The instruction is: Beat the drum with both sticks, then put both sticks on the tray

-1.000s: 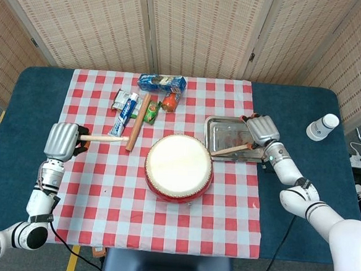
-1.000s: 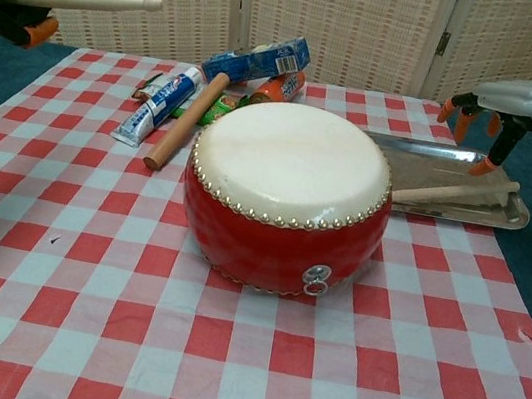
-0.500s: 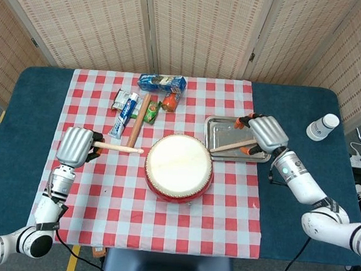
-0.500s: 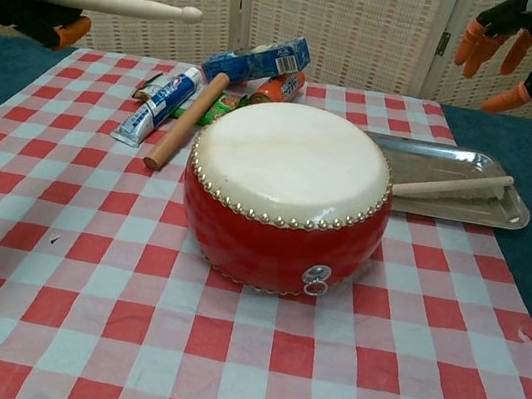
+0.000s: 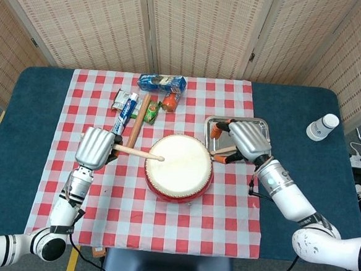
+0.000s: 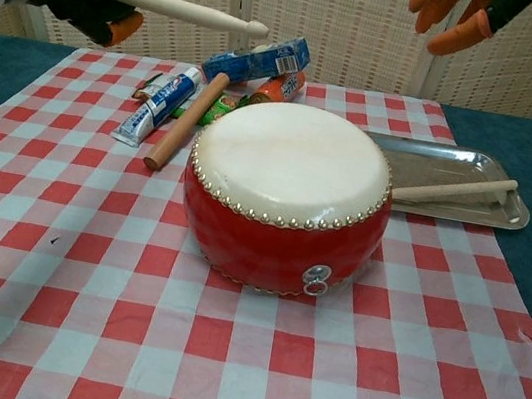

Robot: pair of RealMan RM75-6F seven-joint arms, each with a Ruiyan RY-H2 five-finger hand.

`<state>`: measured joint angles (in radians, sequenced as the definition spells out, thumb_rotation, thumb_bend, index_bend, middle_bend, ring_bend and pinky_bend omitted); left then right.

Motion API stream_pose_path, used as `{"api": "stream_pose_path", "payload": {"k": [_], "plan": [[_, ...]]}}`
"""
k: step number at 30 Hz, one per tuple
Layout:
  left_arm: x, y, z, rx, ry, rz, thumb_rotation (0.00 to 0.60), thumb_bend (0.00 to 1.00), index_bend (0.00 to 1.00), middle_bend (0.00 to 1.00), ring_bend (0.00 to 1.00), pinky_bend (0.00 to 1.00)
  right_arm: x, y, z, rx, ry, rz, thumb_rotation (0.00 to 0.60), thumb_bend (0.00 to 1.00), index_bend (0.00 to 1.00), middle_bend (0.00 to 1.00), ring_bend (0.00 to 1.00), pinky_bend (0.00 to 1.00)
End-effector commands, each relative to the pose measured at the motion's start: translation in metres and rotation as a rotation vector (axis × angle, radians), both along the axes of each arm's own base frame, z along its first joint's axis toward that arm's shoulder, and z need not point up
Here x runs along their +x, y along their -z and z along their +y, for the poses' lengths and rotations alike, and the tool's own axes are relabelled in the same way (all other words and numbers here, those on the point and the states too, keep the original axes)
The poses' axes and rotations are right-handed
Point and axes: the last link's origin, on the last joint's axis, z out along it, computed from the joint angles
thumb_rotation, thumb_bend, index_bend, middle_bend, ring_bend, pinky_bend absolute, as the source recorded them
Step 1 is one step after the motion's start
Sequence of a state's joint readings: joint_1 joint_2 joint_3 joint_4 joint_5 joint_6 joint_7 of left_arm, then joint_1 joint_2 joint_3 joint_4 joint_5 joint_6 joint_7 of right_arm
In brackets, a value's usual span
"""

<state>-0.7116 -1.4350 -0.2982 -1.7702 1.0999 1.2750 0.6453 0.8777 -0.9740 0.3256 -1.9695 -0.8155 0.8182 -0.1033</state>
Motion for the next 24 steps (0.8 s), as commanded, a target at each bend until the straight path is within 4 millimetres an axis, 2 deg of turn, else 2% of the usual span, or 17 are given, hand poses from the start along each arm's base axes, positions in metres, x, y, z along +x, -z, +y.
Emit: {"api": "stream_pose_path", "payload": {"k": [1,11,24], "plan": [[0.017,0.006,-0.002,0.000,0.014,-0.008,0.600,0.83,1.00,1.00,1.00,1.00,0.025,0.020,0.007,0.078,-0.007,-0.053,0.600,0.11,0.45,0.43,0.30,0.41],[0.035,0.024,-0.009,-0.001,0.026,0.064,0.600,0.82,1.00,1.00,0.99,1.00,0.062,0.049,0.011,0.112,-0.013,-0.103,0.600,0.11,0.47,0.47,0.33,0.41],[0.048,0.033,-0.009,0.021,0.009,0.107,0.600,0.83,1.00,1.00,0.98,1.00,0.081,0.068,0.014,0.116,-0.004,-0.110,0.600,0.11,0.50,0.49,0.35,0.43]]}}
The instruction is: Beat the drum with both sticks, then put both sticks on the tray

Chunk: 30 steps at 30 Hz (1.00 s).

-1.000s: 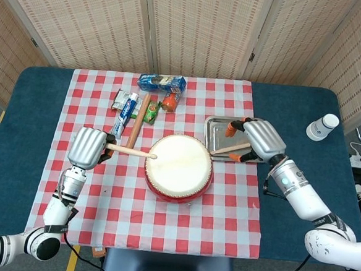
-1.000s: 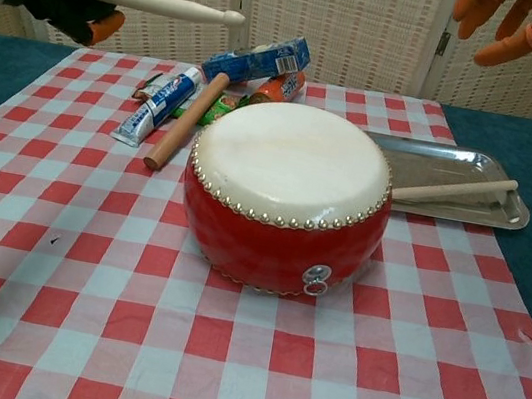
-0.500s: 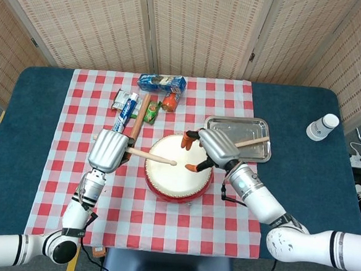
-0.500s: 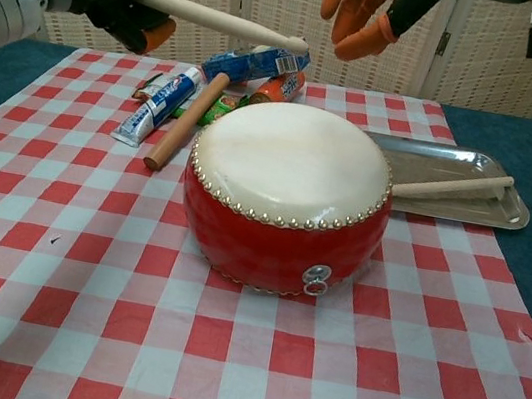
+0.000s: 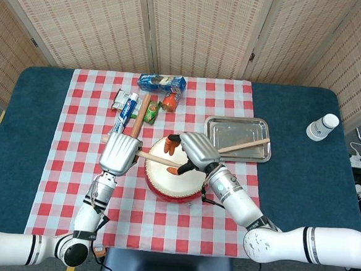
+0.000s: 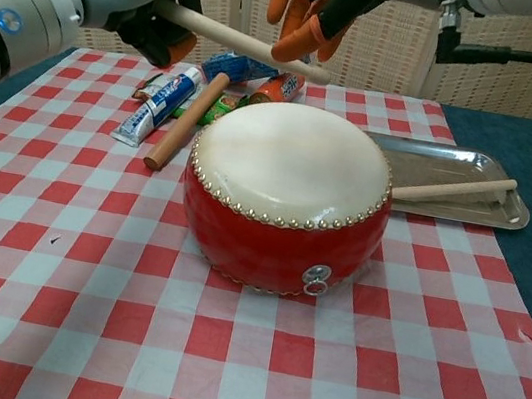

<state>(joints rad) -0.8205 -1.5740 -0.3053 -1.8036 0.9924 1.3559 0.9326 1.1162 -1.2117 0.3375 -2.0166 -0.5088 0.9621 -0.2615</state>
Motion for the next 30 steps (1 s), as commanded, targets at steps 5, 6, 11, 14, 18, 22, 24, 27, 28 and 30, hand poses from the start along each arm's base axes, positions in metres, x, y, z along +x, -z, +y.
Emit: {"api": "stream_pose_path", "payload": {"k": [5,6,11,14,18,22,24,27,28,30], "plan": [[0.005,0.001,0.000,0.009,-0.014,0.000,0.600,0.82,1.00,1.00,0.98,1.00,0.006,0.010,-0.002,-0.023,-0.002,0.028,0.600,0.11,0.51,0.51,0.37,0.43],[0.006,0.002,0.000,0.009,-0.014,-0.001,0.600,0.82,1.00,1.00,0.98,1.00,0.007,0.011,-0.002,-0.026,-0.001,0.029,0.600,0.11,0.52,0.51,0.37,0.44],[0.009,0.003,-0.002,0.011,-0.011,0.007,0.600,0.82,1.00,1.00,0.98,1.00,0.011,0.017,-0.006,-0.040,0.014,0.037,0.600,0.12,0.54,0.53,0.39,0.44],[0.011,0.005,-0.003,0.009,-0.008,0.013,0.600,0.82,1.00,1.00,0.98,1.00,0.013,0.021,-0.006,-0.036,0.019,0.039,0.600,0.14,0.55,0.54,0.41,0.45],[0.014,0.007,-0.003,0.011,-0.005,0.019,0.600,0.82,1.00,1.00,0.98,1.00,0.015,0.025,-0.007,-0.037,0.020,0.049,0.600,0.17,0.55,0.55,0.42,0.46],[0.017,0.006,-0.003,0.025,0.003,0.033,0.600,0.82,1.00,1.00,0.98,1.00,0.018,0.028,-0.006,-0.039,0.017,0.058,0.600,0.17,0.56,0.56,0.44,0.47],[0.017,0.006,-0.004,0.038,0.010,0.047,0.600,0.82,1.00,1.00,0.98,1.00,0.019,0.029,-0.006,-0.040,0.018,0.062,0.600,0.18,0.57,0.57,0.45,0.47],[0.018,0.008,-0.004,0.042,0.015,0.060,0.600,0.82,1.00,1.00,0.98,1.00,0.021,0.030,-0.006,-0.035,0.024,0.058,0.600,0.20,0.57,0.59,0.46,0.48],[0.018,0.008,-0.005,0.043,0.017,0.064,0.600,0.82,1.00,1.00,0.98,1.00,0.022,0.030,-0.006,-0.035,0.027,0.053,0.600,0.20,0.58,0.59,0.47,0.48],[0.018,0.009,-0.005,0.051,0.021,0.077,0.600,0.82,1.00,1.00,0.98,1.00,0.023,0.029,-0.006,-0.037,0.027,0.047,0.600,0.22,0.59,0.61,0.49,0.49]]}}
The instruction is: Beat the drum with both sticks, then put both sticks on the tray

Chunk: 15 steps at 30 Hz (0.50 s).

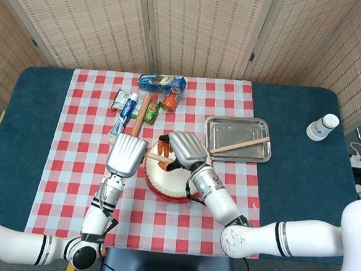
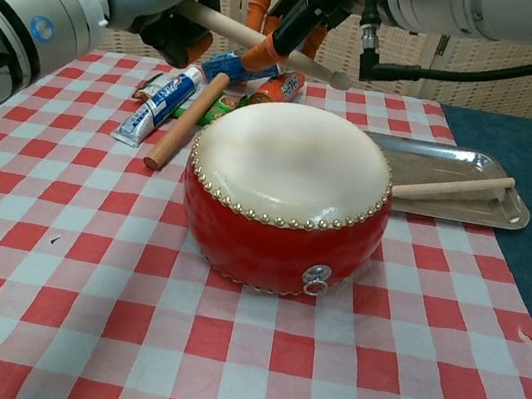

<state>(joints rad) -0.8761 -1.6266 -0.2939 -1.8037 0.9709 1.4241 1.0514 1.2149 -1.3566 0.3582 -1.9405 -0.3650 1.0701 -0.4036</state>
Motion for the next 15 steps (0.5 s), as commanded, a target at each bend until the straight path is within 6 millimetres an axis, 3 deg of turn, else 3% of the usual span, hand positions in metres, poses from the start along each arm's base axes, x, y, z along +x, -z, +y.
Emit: {"api": "stream_pose_path", "payload": {"k": [1,7,15], "plan": [[-0.0002,0.0012,0.0002,0.008,0.004,0.013,0.600,0.82,1.00,1.00,0.98,1.00,0.0006,0.0001,0.0004,-0.001,0.000,-0.002,0.600,0.23,0.60,0.61,0.50,0.50],[-0.0023,0.0037,0.0010,0.017,0.013,0.046,0.600,0.82,0.98,1.00,0.96,1.00,0.0003,-0.0009,-0.0001,-0.010,-0.003,0.005,0.600,0.25,0.60,0.64,0.53,0.51],[-0.0061,0.0056,0.0022,0.040,0.043,0.111,0.600,0.82,0.87,1.00,0.86,1.00,-0.0006,0.0000,-0.0013,-0.026,-0.007,0.020,0.600,0.27,0.65,0.66,0.57,0.53]]}}
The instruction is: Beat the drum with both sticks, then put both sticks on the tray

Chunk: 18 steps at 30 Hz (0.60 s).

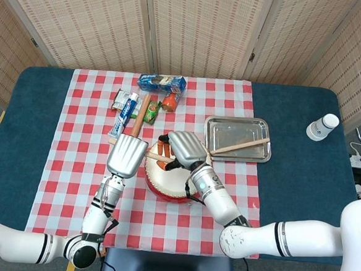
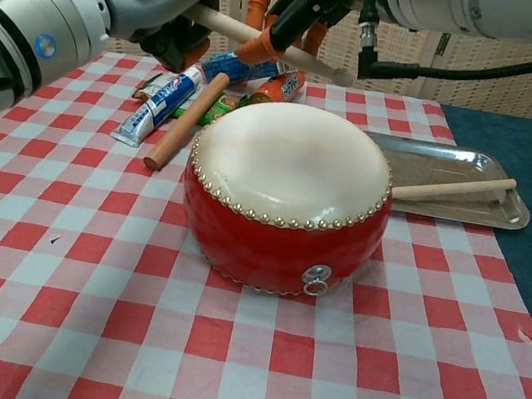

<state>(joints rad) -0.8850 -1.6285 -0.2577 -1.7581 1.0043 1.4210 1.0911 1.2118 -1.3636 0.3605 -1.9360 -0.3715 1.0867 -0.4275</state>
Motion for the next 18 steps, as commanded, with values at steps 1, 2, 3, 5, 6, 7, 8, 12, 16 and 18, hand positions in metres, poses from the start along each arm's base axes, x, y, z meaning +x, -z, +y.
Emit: {"api": "stream_pose_path", "payload": {"k": [1,2,3,5,6,7,8,12,16,18], "plan": [[-0.0012,0.0011,0.0003,0.009,0.015,0.026,0.600,0.82,0.85,0.99,0.85,1.00,0.0001,0.0009,0.0001,-0.004,-0.001,0.004,0.600,0.27,0.66,0.66,0.57,0.53],[-0.0015,0.0016,0.0001,0.011,0.020,0.033,0.600,0.82,0.85,0.98,0.84,1.00,0.0003,0.0011,0.0000,-0.008,0.000,0.002,0.600,0.27,0.67,0.67,0.58,0.54],[-0.0017,0.0021,-0.0002,0.013,0.025,0.038,0.600,0.82,0.83,0.96,0.83,1.00,0.0006,0.0013,0.0000,-0.010,0.000,0.001,0.600,0.27,0.69,0.68,0.58,0.54],[-0.0018,0.0031,-0.0007,0.019,0.036,0.049,0.600,0.82,0.81,0.93,0.80,1.00,0.0010,0.0016,-0.0004,-0.019,-0.003,0.001,0.600,0.28,0.72,0.69,0.60,0.55],[-0.0019,0.0036,-0.0010,0.022,0.040,0.052,0.600,0.82,0.80,0.92,0.79,1.00,0.0011,0.0018,-0.0006,-0.023,-0.003,0.002,0.600,0.28,0.73,0.69,0.61,0.55],[-0.0020,0.0041,-0.0012,0.023,0.043,0.053,0.600,0.82,0.79,0.91,0.78,1.00,0.0012,0.0021,-0.0008,-0.026,-0.004,0.003,0.600,0.28,0.74,0.70,0.61,0.56],[-0.0020,0.0044,-0.0014,0.025,0.047,0.055,0.600,0.82,0.78,0.90,0.77,1.00,0.0013,0.0024,-0.0009,-0.029,-0.003,0.003,0.600,0.28,0.75,0.70,0.62,0.56],[-0.0026,0.0040,-0.0019,0.025,0.052,0.059,0.600,0.81,0.66,0.79,0.69,1.00,0.0018,0.0032,-0.0007,-0.034,-0.001,-0.001,0.600,0.28,0.78,0.72,0.64,0.58],[-0.0028,0.0031,-0.0015,0.030,0.059,0.063,0.600,0.79,0.53,0.67,0.59,0.95,0.0015,0.0048,-0.0006,-0.037,-0.001,0.003,0.600,0.28,0.80,0.72,0.65,0.59],[-0.0023,0.0032,-0.0020,0.028,0.063,0.059,0.600,0.78,0.48,0.62,0.56,0.91,0.0019,0.0054,-0.0008,-0.040,-0.002,0.003,0.600,0.28,0.81,0.73,0.65,0.59]]}}
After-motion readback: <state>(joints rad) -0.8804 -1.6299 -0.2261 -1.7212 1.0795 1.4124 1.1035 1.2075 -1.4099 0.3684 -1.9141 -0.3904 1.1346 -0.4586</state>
